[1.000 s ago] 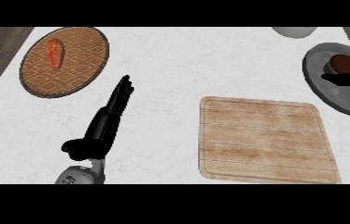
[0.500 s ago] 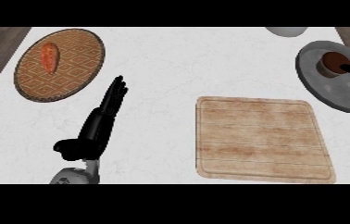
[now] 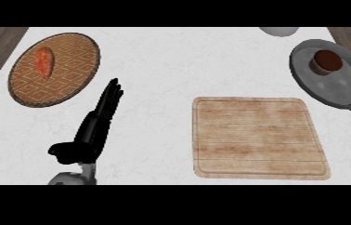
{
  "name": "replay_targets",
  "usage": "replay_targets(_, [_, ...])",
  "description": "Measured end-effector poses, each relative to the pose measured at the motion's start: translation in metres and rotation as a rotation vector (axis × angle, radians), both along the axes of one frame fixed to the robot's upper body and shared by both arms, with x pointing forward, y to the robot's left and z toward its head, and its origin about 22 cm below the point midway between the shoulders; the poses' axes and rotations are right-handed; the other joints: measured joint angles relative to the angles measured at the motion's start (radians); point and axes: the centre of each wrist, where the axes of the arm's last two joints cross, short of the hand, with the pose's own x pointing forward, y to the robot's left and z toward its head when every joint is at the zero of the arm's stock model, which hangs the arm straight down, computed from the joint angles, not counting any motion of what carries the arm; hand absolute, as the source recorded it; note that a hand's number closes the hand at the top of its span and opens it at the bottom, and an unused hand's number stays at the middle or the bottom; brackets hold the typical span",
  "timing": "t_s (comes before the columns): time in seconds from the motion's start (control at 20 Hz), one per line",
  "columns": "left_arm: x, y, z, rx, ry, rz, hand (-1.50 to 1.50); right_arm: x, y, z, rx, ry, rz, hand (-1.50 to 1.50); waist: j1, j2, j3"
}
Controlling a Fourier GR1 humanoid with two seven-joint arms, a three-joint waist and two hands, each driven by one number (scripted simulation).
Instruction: Pick the cupcake from the cutting board and place it in the pan
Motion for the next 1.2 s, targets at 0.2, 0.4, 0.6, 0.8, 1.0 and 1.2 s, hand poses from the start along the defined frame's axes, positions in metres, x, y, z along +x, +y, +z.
replay_targets(0.2, [-0.006,-0.001,-0.004,-0.003,0.000,0.001,0.00,-0.016,-0.005,-0.014,0.005,-0.015,0.071,-1.50,-0.003,-0.003,-0.001])
replay_targets(0.4, [-0.006,0.003,-0.009,0.002,0.001,0.006,0.00,-0.032,-0.009,-0.027,-0.021,-0.019,0.101,-1.50,-0.007,-0.005,-0.002])
replay_targets(0.6, [-0.005,0.001,-0.010,0.007,-0.001,0.008,0.00,-0.040,-0.013,-0.030,-0.040,-0.012,0.111,-1.50,-0.010,-0.006,-0.002])
replay_targets(0.8, [-0.006,-0.005,-0.010,0.004,0.000,0.010,0.00,-0.048,-0.012,-0.040,-0.052,0.004,0.127,-1.50,-0.014,-0.008,-0.003])
replay_targets(1.0, [-0.008,-0.004,-0.006,0.005,0.004,0.016,0.00,-0.055,-0.017,-0.039,-0.070,0.019,0.122,-1.50,-0.015,-0.009,-0.003])
replay_targets(1.2, [-0.005,-0.001,0.000,0.008,0.007,0.019,0.00,-0.059,-0.018,-0.041,-0.093,0.044,0.108,-1.50,-0.016,-0.010,-0.004])
